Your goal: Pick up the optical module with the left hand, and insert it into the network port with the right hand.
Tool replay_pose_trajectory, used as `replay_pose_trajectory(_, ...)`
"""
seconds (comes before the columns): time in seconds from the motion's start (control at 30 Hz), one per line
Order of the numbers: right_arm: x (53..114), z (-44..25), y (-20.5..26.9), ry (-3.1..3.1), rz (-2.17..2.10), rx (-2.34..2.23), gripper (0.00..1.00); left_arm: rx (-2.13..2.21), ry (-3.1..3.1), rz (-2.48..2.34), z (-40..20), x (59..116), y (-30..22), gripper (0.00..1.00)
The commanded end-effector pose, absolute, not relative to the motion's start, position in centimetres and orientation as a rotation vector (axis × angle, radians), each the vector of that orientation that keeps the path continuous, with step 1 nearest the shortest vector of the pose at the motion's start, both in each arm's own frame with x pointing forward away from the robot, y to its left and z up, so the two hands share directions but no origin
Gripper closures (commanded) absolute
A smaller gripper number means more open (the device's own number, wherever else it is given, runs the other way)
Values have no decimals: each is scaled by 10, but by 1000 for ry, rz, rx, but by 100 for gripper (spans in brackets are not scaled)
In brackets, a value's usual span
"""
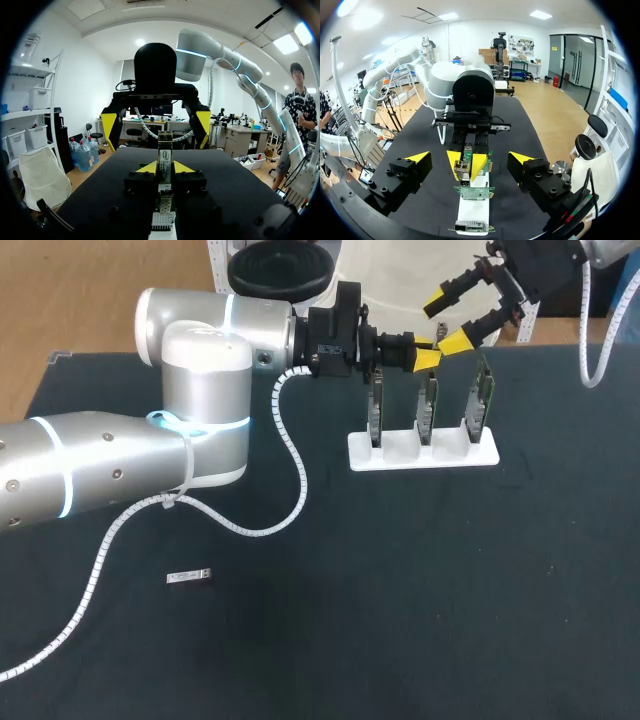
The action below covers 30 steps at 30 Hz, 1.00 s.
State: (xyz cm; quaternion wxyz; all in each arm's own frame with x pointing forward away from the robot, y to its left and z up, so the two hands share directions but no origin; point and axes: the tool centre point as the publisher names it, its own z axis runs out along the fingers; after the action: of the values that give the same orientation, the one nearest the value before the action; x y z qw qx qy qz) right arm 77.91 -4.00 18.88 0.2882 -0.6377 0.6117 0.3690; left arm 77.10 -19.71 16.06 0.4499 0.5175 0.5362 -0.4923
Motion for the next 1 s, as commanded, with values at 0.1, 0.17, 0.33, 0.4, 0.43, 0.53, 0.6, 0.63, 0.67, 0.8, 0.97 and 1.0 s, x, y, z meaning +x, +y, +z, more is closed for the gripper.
replay_pose_trajectory(0.1, 777, 189, -42, 1648, 973, -1688, 0, 1282, 1327, -1218, 161, 772, -197, 100)
replay_pose_trajectory(0.17, 776, 189, -42, 1651, 972, -1682, 0, 1282, 1327, -1218, 161, 772, -197, 100)
replay_pose_trajectory(0.33, 774, 189, -43, 1656, 970, -1674, 0, 1282, 1327, -1218, 161, 772, -197, 100)
replay_pose_trajectory(0.4, 773, 190, -43, 1656, 970, -1672, 0, 1282, 1327, -1218, 161, 772, -197, 100)
replay_pose_trajectory(0.43, 773, 190, -43, 1658, 970, -1671, 0, 1282, 1327, -1218, 161, 772, -197, 100)
replay_pose_trajectory(0.53, 771, 189, -44, 1662, 971, -1663, 0, 1282, 1327, -1218, 161, 772, -197, 100)
replay_pose_trajectory(0.6, 770, 189, -44, 1669, 969, -1658, 0, 1282, 1327, -1218, 161, 772, -197, 100)
replay_pose_trajectory(0.63, 770, 188, -44, 1671, 969, -1657, 0, 1282, 1327, -1218, 161, 772, -197, 100)
replay_pose_trajectory(0.67, 770, 188, -45, 1673, 968, -1655, 0, 1282, 1327, -1218, 161, 772, -197, 100)
replay_pose_trajectory(0.8, 769, 188, -45, 1676, 969, -1654, 0, 1282, 1327, -1218, 161, 772, -197, 100)
replay_pose_trajectory(0.97, 768, 188, -45, 1675, 968, -1653, 0, 1282, 1327, -1218, 161, 772, -197, 100)
replay_pose_trajectory(1.0, 768, 188, -45, 1675, 967, -1652, 2, 1282, 1327, -1218, 161, 772, -197, 100)
